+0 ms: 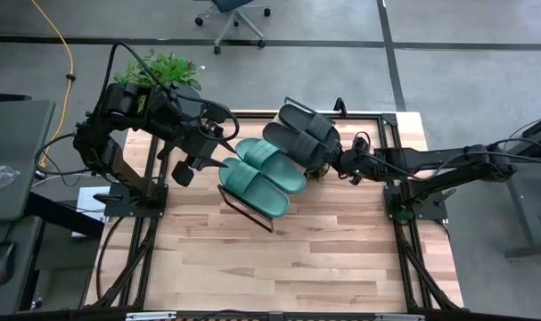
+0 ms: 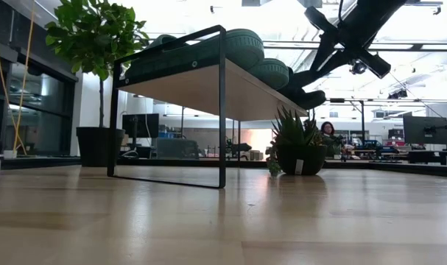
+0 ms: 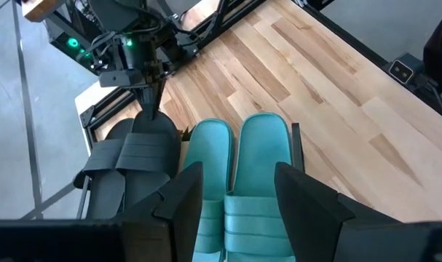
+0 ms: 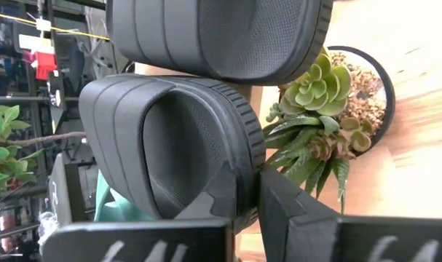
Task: Pick and place slides into the shelf
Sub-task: Put the black slide on the shelf
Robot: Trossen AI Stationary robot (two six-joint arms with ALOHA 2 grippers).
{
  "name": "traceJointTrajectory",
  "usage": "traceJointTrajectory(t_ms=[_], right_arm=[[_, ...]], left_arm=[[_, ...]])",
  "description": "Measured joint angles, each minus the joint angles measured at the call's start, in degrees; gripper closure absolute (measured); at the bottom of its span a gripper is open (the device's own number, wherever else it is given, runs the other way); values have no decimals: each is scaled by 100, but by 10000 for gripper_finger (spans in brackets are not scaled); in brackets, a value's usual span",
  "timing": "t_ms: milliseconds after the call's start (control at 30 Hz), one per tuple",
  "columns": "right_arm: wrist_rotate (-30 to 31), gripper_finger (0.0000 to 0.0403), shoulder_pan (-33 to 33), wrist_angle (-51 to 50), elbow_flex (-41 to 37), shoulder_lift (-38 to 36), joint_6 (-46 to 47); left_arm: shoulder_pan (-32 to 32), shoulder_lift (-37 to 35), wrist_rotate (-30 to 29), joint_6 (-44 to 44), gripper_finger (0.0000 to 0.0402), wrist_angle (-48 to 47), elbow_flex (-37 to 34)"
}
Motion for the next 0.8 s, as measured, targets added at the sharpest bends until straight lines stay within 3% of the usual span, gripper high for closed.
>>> traceJointTrajectory(t_ms=[500, 800], right_arm=[[69, 383, 0, 50, 0, 2, -51], [-41, 298, -149, 289, 0, 0, -126]], left_arm=[[0, 0, 0, 13, 241, 0, 0], [-1, 0, 1, 13, 241, 0, 0]])
